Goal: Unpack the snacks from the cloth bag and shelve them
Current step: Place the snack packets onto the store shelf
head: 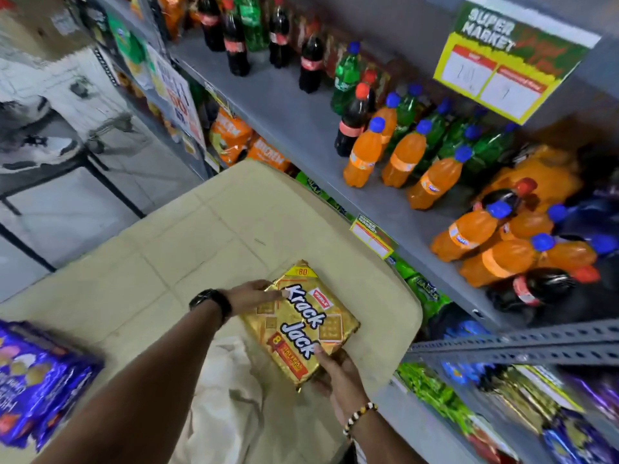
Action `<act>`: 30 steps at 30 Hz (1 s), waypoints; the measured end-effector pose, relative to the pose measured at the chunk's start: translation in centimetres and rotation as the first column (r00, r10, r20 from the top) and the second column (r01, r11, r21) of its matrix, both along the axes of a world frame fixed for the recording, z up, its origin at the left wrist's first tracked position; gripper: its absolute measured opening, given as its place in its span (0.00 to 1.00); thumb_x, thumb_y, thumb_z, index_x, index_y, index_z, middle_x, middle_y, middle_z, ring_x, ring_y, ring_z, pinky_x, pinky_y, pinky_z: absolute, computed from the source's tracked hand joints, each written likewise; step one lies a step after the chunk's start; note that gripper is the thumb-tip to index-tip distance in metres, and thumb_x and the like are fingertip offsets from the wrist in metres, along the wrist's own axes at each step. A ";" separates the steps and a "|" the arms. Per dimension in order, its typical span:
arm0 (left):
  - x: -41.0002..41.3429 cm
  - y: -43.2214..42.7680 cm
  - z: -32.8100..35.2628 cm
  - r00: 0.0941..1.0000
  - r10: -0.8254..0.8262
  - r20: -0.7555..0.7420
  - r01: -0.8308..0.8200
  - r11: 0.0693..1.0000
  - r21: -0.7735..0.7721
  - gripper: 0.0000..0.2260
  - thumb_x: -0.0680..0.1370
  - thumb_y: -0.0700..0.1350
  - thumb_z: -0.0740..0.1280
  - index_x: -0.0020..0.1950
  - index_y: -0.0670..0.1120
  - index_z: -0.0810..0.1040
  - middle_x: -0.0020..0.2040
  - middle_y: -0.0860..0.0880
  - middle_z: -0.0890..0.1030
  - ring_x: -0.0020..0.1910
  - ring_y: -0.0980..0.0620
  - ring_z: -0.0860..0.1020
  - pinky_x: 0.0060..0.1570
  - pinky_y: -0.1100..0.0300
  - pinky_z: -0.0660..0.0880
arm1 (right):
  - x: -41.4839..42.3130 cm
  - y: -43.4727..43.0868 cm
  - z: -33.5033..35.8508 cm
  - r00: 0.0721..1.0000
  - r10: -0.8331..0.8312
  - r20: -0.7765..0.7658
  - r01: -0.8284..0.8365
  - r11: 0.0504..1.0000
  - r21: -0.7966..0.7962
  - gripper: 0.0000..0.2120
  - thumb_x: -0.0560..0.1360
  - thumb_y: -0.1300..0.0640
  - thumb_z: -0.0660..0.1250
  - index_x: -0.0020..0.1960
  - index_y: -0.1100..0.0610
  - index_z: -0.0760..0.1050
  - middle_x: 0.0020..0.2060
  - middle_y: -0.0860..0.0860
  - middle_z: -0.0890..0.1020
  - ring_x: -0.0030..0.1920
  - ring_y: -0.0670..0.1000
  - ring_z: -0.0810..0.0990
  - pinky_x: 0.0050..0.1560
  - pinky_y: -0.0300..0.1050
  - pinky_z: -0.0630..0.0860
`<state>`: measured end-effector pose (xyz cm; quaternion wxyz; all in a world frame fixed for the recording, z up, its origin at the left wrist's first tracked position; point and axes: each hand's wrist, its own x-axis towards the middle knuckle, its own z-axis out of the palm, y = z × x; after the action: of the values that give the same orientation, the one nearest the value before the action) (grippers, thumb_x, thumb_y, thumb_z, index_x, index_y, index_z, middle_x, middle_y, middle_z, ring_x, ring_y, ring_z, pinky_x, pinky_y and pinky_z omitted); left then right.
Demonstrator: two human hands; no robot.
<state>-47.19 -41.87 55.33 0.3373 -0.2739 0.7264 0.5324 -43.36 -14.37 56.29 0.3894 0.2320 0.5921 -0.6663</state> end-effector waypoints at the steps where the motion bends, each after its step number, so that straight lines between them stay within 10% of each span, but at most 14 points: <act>1: 0.2 0.1 0.2 1.000 0.029 0.000 -0.029 0.999 0.021 0.38 0.63 0.72 0.74 0.68 0.54 0.74 0.63 0.53 0.81 0.61 0.51 0.80 0.65 0.49 0.75 | 0.1 -0.4 -0.1 1.000 -0.001 -0.014 0.001 1.000 0.000 0.24 0.68 0.50 0.78 0.61 0.54 0.78 0.55 0.52 0.85 0.55 0.55 0.84 0.52 0.54 0.81; 9: 3.1 1.3 2.4 0.974 0.218 -0.063 -0.208 0.969 0.133 0.27 0.61 0.66 0.79 0.54 0.55 0.83 0.48 0.49 0.81 0.40 0.46 0.74 0.27 0.62 0.63 | -0.4 0.3 1.7 0.995 -0.088 -0.040 0.085 0.994 -0.068 0.19 0.71 0.58 0.74 0.61 0.58 0.79 0.53 0.57 0.86 0.53 0.59 0.85 0.47 0.53 0.82; 22: 6.5 11.3 17.6 0.921 0.273 -0.276 -0.232 0.957 0.173 0.22 0.66 0.59 0.75 0.53 0.48 0.83 0.50 0.44 0.86 0.43 0.48 0.83 0.44 0.56 0.73 | -0.2 8.7 14.9 0.967 -0.023 -0.252 0.019 1.000 -0.018 0.27 0.62 0.38 0.79 0.56 0.50 0.83 0.54 0.50 0.86 0.61 0.57 0.81 0.62 0.66 0.75; 27: 8.9 18.4 24.3 0.899 0.292 -0.325 -0.218 0.944 0.246 0.26 0.59 0.62 0.76 0.51 0.47 0.85 0.49 0.41 0.86 0.44 0.42 0.84 0.47 0.51 0.77 | 2.4 16.0 22.4 0.939 -0.053 -0.340 0.046 0.999 -0.030 0.19 0.70 0.45 0.75 0.54 0.57 0.84 0.47 0.56 0.87 0.47 0.57 0.86 0.41 0.48 0.81; 30: 10.9 23.1 28.0 0.899 0.275 -0.342 -0.180 0.942 0.284 0.29 0.62 0.62 0.74 0.57 0.46 0.84 0.51 0.42 0.86 0.51 0.40 0.85 0.54 0.44 0.79 | 4.6 20.3 26.7 0.905 -0.064 -0.421 0.067 0.998 -0.007 0.20 0.70 0.44 0.75 0.52 0.60 0.84 0.45 0.57 0.87 0.45 0.56 0.87 0.46 0.53 0.84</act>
<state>-36.34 -18.76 83.30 0.1579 -0.2064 0.6688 0.6965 -38.71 5.94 82.98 0.2291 0.1038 0.6565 -0.7112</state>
